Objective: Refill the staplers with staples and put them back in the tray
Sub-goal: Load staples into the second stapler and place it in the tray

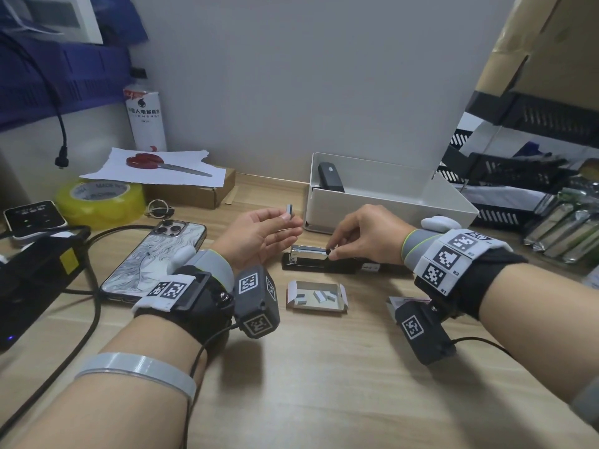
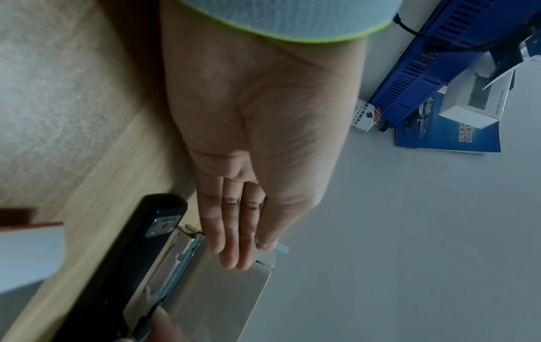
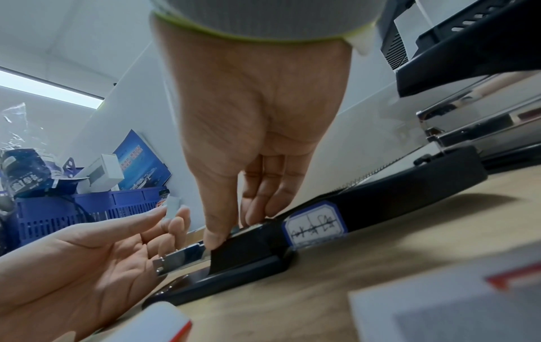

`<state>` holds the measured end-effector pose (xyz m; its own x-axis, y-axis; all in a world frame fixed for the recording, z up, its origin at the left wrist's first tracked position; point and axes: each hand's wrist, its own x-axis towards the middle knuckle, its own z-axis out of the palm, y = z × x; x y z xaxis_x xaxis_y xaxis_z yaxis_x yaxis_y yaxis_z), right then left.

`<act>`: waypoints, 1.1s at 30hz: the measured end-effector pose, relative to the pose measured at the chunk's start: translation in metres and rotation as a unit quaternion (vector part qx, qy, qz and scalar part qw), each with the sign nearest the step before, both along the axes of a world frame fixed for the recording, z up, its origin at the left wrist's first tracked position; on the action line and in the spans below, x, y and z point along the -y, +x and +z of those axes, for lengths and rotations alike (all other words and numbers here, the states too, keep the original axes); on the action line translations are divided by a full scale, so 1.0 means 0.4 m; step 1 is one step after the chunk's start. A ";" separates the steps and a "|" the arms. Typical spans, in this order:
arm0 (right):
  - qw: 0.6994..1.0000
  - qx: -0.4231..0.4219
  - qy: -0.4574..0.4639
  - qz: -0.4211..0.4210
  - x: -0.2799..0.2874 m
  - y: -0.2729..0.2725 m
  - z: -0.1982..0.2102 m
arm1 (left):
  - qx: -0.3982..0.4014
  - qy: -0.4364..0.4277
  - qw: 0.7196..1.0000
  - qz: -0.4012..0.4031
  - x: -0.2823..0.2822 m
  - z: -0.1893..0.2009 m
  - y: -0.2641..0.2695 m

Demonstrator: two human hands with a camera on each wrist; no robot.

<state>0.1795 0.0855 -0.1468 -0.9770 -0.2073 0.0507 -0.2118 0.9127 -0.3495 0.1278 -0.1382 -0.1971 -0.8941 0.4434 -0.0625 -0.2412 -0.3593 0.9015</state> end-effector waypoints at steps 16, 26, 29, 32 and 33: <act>1.000 0.002 -0.006 0.012 0.000 -0.005 0.000 | 0.002 0.000 1.000 0.001 -0.004 -0.005 -0.004; 0.990 0.015 0.131 -0.046 -0.086 0.062 0.074 | -0.057 -0.094 0.994 0.015 -0.003 -0.020 -0.006; 0.964 0.084 0.243 -0.069 -0.118 0.092 0.070 | -0.076 -0.167 0.983 0.017 -0.004 -0.024 -0.004; 0.946 0.090 0.300 -0.086 -0.136 0.115 0.047 | -0.091 -0.224 0.970 0.018 -0.010 -0.026 -0.003; 0.945 0.088 0.302 -0.088 -0.141 0.119 0.040 | -0.095 -0.231 0.968 0.020 -0.011 -0.025 -0.001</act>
<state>0.2272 0.1419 -0.1306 -0.9815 0.0204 -0.1904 -0.0246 0.9727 0.2309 0.1273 -0.1339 -0.2070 -0.9251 0.3715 -0.0789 -0.0495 0.0881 0.9949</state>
